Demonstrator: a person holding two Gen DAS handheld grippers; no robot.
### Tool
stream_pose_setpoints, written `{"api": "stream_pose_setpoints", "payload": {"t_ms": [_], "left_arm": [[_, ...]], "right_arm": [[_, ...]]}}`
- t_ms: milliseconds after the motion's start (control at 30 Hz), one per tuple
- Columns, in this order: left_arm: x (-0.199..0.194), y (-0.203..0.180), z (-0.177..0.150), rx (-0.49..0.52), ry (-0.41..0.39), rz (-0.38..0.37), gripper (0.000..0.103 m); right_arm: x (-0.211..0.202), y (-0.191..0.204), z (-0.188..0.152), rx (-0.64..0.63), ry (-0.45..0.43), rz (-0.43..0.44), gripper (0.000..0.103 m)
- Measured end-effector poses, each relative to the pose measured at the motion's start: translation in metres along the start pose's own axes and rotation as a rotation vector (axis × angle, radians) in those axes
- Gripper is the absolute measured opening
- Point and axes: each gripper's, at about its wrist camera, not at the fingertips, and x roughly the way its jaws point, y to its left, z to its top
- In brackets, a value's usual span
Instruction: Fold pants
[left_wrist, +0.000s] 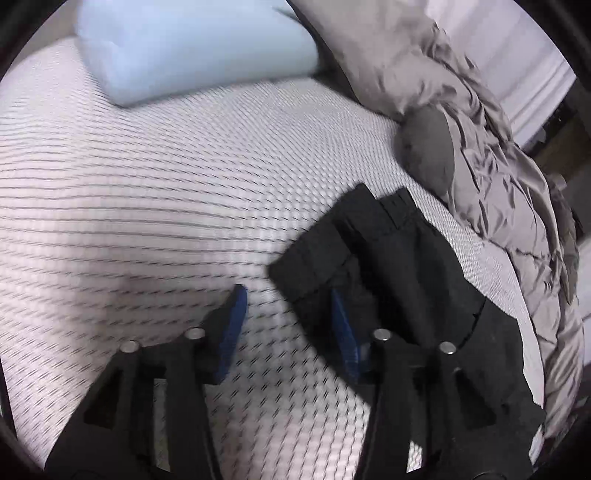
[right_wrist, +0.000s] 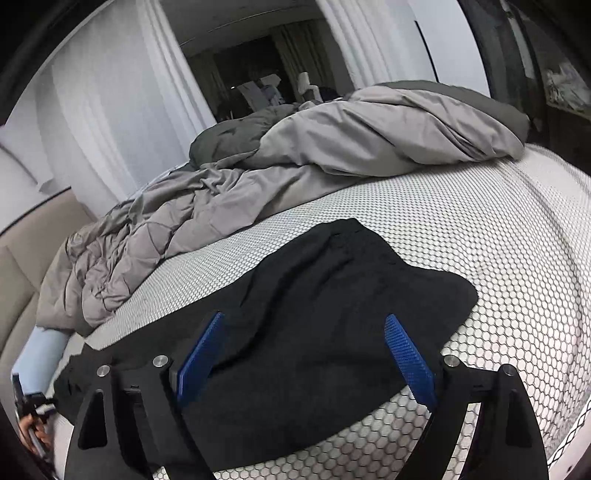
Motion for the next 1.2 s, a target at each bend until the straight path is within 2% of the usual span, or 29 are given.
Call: {"api": "stream_pose_setpoints", "payload": {"t_ms": [67,100,167,200,233,300,333,367,400,433,467,533,633,700,733,800,867,933,967,1033,1100,1133,1167,1200], "left_arm": [[-0.026,-0.005,0.000,0.003,-0.041,-0.074,0.044],[-0.031,-0.013,0.002,0.016,-0.043,-0.120,0.044],[-0.030,-0.032,0.008,0.049,-0.047,-0.166,0.045],[-0.025,-0.039,0.010,0.069,-0.037,-0.173,0.047],[-0.012,-0.049,0.012,0.084,-0.004,-0.149,0.047],[0.014,-0.055,0.008,0.052,0.061,-0.110,0.047],[0.025,-0.056,0.005,0.030,0.078,-0.111,0.040],[0.025,-0.045,0.002,0.012,0.076,-0.105,0.027],[0.027,-0.044,0.000,0.003,0.060,-0.104,0.021],[0.025,-0.042,-0.002,-0.005,0.030,-0.125,0.007],[0.018,-0.039,-0.002,-0.015,0.011,-0.145,0.000],[-0.007,-0.033,-0.004,-0.026,-0.042,-0.182,0.000],[-0.043,-0.017,-0.015,-0.023,-0.099,-0.149,0.000],[-0.042,-0.008,-0.018,-0.032,-0.076,-0.101,0.003],[-0.039,-0.002,-0.018,-0.031,-0.039,-0.064,0.007],[-0.034,0.006,-0.022,-0.067,0.006,-0.075,0.009],[-0.040,0.010,-0.028,-0.083,0.034,-0.094,0.030],[-0.040,0.021,-0.034,-0.125,0.026,-0.130,0.047],[-0.035,0.023,-0.034,-0.154,0.028,-0.156,0.049],[-0.027,0.025,-0.031,-0.196,0.057,-0.184,0.049],[-0.021,0.027,-0.029,-0.230,0.040,-0.203,0.047],[-0.015,0.033,-0.029,-0.247,0.028,-0.208,0.034],[0.007,0.032,-0.025,-0.264,0.020,-0.216,0.021],[0.011,0.031,-0.024,-0.269,0.026,-0.225,0.019]], "right_arm": [[-0.002,-0.005,0.003,0.014,0.002,0.000,0.089],[-0.003,-0.005,0.004,0.016,-0.001,0.002,0.089],[-0.005,-0.005,0.007,0.018,-0.007,0.008,0.089],[-0.006,-0.005,0.007,0.017,-0.009,0.015,0.089],[-0.007,-0.004,0.008,0.018,-0.010,0.018,0.089],[-0.007,-0.004,0.007,0.020,-0.011,0.020,0.089],[-0.007,-0.005,0.006,0.021,-0.011,0.022,0.089],[-0.007,-0.006,0.006,0.023,-0.011,0.020,0.089],[-0.007,-0.007,0.006,0.023,-0.010,0.016,0.089],[-0.006,-0.008,0.006,0.024,-0.012,0.011,0.089],[-0.006,-0.009,0.006,0.026,-0.014,0.006,0.089],[-0.006,-0.013,0.008,0.037,-0.016,-0.004,0.089],[-0.005,-0.017,0.009,0.049,-0.011,-0.015,0.089],[-0.002,-0.021,0.009,0.061,0.008,-0.019,0.089],[-0.001,-0.023,0.008,0.069,0.018,-0.017,0.089],[0.000,-0.028,0.007,0.079,0.043,-0.017,0.089],[0.003,-0.037,0.005,0.101,0.079,-0.026,0.089],[0.010,-0.051,0.002,0.158,0.138,-0.018,0.089],[0.013,-0.058,0.000,0.194,0.152,0.008,0.089],[0.025,-0.075,-0.003,0.285,0.191,0.057,0.089],[0.042,-0.095,-0.008,0.394,0.224,0.088,0.087],[0.048,-0.104,-0.009,0.444,0.221,0.100,0.081],[0.052,-0.109,-0.009,0.473,0.211,0.114,0.077],[0.057,-0.114,-0.007,0.501,0.196,0.129,0.066]]}}
